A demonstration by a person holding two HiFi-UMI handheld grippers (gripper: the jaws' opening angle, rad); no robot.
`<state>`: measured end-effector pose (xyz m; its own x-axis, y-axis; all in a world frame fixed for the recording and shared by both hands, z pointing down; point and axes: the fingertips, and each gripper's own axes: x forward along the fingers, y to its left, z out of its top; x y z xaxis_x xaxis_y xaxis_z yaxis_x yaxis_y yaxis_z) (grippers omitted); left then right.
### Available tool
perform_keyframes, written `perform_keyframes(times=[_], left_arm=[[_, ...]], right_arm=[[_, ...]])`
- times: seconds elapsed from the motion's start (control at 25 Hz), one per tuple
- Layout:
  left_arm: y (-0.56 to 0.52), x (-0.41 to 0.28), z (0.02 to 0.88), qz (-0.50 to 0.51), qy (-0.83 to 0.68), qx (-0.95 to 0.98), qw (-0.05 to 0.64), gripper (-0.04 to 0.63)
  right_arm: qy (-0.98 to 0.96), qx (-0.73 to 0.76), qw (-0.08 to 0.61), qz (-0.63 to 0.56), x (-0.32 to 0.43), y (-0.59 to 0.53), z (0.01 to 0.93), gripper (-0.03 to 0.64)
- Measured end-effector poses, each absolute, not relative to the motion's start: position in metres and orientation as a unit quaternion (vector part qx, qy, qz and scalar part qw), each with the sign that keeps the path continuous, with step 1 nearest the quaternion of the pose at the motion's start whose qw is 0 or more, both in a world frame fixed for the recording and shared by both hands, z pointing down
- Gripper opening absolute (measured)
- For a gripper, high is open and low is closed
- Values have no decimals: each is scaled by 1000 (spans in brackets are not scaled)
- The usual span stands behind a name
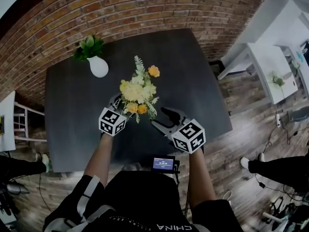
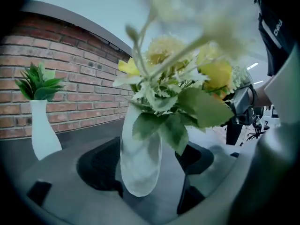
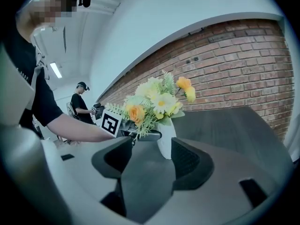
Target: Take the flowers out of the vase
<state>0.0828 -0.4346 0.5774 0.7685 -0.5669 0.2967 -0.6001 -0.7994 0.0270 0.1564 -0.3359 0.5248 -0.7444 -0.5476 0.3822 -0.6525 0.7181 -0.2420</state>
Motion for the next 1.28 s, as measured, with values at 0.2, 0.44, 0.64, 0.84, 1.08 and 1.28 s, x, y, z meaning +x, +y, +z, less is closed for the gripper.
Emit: perform_keyframes(times=[0.2, 0.44, 0.64, 0.84, 1.08, 1.28], left_arm=[[-451, 91, 580, 110, -331, 934, 80, 335], [-453, 90, 581, 111, -334, 932, 83, 313], [-452, 94, 578, 111, -325, 936, 78, 311], [-453, 91, 581, 117, -326, 935, 79, 310], [-453, 90, 581, 120, -323, 935, 83, 310], [-453, 91, 580, 119, -321, 936, 78, 308]], right_arm=[[-918, 314, 158, 182, 150, -345, 537, 233], [-913, 340, 152, 167, 150, -381, 548, 233], [-923, 330, 125, 154, 126, -411, 538, 232], [-928, 324, 96, 156, 110, -430, 526, 232], [-932, 318, 92, 151, 94, -445, 525, 233], [-935, 310, 82, 148, 86, -453, 521, 233]])
